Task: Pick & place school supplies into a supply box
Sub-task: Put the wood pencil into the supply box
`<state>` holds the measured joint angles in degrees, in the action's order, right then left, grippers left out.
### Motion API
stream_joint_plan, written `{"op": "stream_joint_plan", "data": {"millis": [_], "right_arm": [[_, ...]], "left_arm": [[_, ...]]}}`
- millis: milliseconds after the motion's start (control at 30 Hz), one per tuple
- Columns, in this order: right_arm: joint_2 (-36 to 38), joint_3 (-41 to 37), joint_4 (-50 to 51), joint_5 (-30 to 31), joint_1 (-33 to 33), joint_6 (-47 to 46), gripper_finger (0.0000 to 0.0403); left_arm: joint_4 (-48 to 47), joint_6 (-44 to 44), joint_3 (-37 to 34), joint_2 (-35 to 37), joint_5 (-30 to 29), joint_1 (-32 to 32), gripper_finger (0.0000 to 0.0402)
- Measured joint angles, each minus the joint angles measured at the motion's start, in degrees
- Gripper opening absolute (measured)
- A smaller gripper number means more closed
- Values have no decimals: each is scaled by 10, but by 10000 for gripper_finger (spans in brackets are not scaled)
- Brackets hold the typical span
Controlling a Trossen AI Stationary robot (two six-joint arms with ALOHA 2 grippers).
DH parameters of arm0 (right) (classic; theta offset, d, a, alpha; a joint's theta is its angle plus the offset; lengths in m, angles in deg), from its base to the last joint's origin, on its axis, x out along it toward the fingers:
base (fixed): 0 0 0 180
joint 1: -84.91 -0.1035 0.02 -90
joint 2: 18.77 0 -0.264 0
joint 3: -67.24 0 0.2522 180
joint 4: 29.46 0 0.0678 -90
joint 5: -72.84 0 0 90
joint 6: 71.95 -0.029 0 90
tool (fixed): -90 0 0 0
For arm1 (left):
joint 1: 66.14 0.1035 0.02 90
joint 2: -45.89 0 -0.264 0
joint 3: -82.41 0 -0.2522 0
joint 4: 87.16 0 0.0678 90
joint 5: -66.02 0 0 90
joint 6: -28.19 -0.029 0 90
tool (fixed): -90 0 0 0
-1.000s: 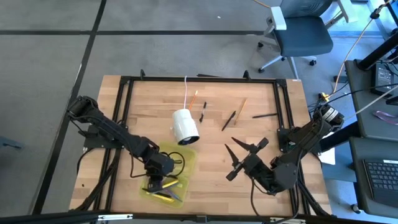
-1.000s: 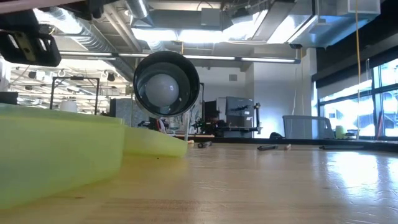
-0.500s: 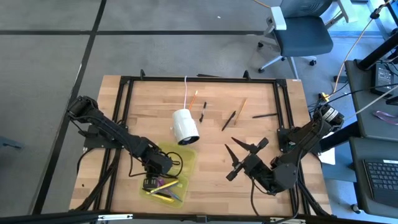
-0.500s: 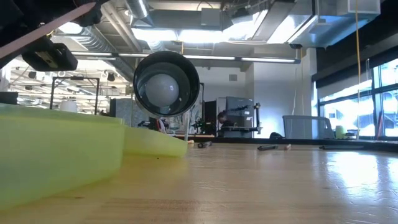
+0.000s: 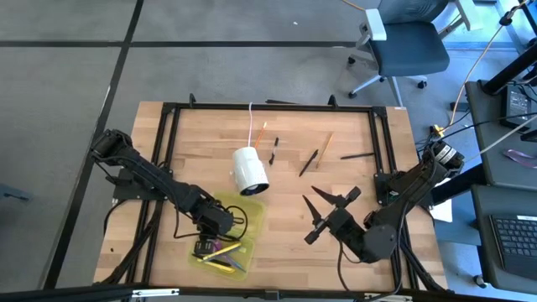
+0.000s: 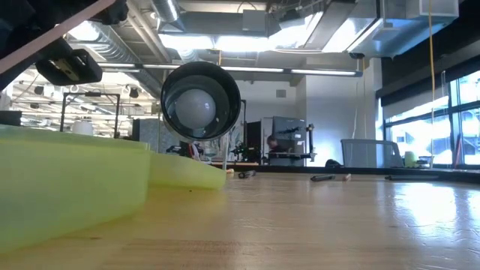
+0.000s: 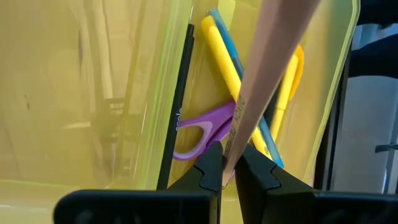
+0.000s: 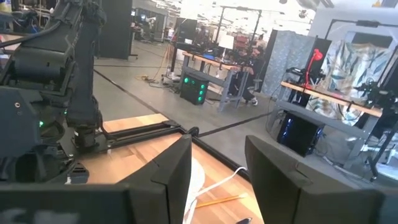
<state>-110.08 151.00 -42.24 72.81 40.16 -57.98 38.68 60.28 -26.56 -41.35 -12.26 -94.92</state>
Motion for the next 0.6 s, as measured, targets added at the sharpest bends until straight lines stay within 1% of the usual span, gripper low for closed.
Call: {"op": "stream_joint_plan", "data": {"millis": [100, 233, 333, 500, 600], "right_arm": [[0, 0, 16, 0, 0, -17, 154], [0, 0, 19, 0, 0, -18, 154], [0, 0, 21, 0, 0, -18, 154], [0, 0, 23, 0, 0, -18, 154], [0, 0, 24, 0, 0, -17, 154]], "left_arm": [[0, 1, 0, -4, -1, -1, 15], [4, 2, 0, -20, 0, -8, 15], [22, 6, 0, -36, 25, -18, 15], [31, 59, 0, -66, 81, -32, 15], [33, 74, 0, -81, 103, -42, 15]]}}
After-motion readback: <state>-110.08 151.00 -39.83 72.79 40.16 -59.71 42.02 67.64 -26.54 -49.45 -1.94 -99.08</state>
